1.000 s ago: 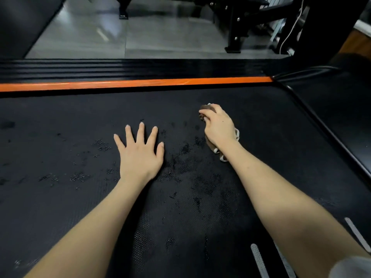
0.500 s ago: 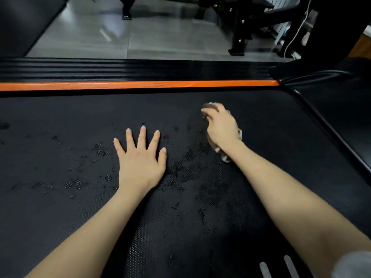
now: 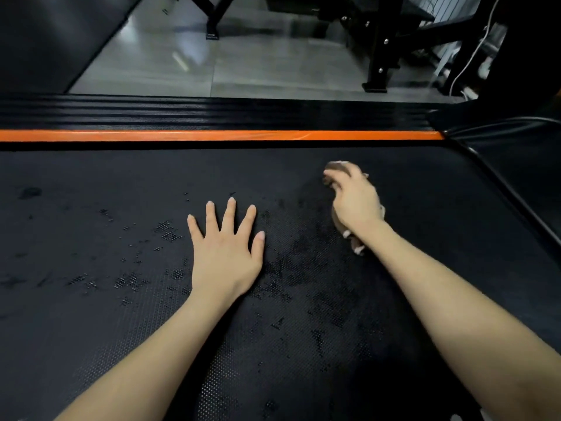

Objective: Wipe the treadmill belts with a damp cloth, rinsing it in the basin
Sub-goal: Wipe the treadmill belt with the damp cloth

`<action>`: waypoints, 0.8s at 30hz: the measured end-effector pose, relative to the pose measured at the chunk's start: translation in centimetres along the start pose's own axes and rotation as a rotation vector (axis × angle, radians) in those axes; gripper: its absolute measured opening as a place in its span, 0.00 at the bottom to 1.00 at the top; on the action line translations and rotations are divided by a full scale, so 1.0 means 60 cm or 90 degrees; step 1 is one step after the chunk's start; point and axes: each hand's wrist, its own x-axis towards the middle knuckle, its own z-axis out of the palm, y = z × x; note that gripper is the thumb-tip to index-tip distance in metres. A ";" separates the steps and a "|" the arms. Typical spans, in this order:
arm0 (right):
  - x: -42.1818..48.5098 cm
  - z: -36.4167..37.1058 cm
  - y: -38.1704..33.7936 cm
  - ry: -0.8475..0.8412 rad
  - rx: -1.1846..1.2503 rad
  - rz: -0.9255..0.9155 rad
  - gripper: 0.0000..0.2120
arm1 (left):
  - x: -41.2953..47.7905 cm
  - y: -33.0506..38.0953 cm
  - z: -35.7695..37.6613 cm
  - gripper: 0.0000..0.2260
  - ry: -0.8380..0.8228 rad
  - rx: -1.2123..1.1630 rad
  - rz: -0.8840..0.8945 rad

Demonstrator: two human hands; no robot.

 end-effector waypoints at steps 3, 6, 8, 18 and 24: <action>0.006 0.011 -0.018 0.019 -0.025 0.049 0.17 | 0.000 0.003 -0.001 0.30 -0.005 0.004 -0.001; -0.062 0.013 -0.066 -0.031 0.037 -0.136 0.15 | 0.001 0.003 -0.003 0.30 0.001 0.001 0.003; -0.094 0.001 -0.064 -0.111 0.077 -0.255 0.16 | 0.001 0.001 -0.001 0.30 0.000 0.002 0.003; 0.073 0.044 -0.057 0.025 -0.024 0.076 0.18 | 0.001 0.005 -0.002 0.30 0.005 -0.001 0.006; 0.049 0.068 -0.132 -0.069 0.066 -0.183 0.16 | 0.000 -0.001 -0.003 0.30 0.007 -0.018 0.013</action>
